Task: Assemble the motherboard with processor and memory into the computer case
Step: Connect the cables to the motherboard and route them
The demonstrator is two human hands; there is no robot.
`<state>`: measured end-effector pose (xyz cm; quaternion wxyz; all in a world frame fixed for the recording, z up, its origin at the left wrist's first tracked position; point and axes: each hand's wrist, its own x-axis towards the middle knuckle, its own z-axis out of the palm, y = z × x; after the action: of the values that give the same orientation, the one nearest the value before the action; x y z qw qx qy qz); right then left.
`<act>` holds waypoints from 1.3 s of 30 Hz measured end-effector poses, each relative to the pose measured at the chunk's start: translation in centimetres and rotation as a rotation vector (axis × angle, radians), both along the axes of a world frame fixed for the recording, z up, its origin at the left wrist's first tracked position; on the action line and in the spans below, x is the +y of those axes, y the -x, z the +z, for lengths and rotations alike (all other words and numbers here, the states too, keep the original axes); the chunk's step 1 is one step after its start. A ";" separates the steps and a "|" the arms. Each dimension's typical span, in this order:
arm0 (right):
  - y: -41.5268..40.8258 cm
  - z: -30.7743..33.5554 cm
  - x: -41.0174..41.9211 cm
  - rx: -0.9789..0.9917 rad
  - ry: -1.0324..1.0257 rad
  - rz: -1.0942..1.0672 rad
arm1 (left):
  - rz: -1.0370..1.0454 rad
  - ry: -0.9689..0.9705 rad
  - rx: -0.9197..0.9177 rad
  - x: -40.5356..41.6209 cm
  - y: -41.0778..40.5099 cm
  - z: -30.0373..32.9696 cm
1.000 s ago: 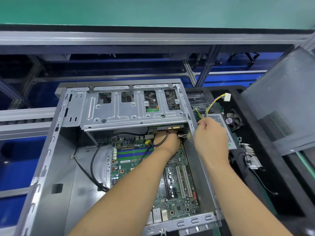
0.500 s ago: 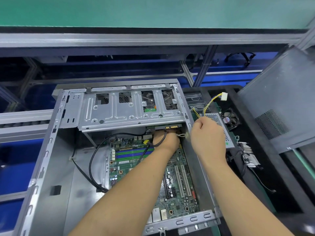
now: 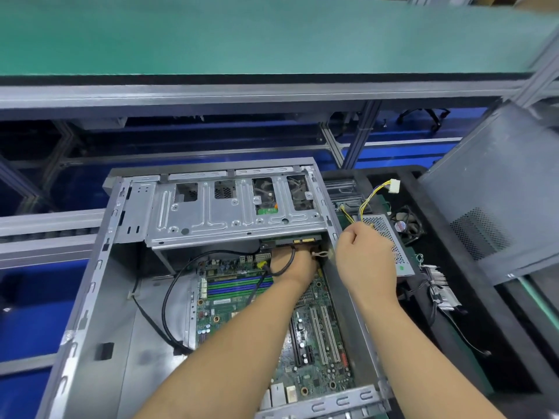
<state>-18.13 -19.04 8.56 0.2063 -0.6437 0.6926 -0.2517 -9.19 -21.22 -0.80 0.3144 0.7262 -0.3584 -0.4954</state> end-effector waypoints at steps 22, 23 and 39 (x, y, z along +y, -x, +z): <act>0.1 -0.1 -0.3 0.010 0.007 0.020 | -0.207 0.137 -0.064 0.9 -0.4 1.8; 0.1 -0.2 -0.3 0.009 0.006 0.021 | -0.213 0.153 -0.087 1.3 -0.6 1.8; -0.1 -0.3 -0.3 -0.002 -0.003 0.014 | -0.301 0.168 -0.668 3.2 -2.2 -0.1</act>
<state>-18.07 -19.30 8.31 0.2098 -0.6478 0.6884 -0.2499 -6.97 -18.07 -0.90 0.1623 0.7586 -0.5834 -0.2407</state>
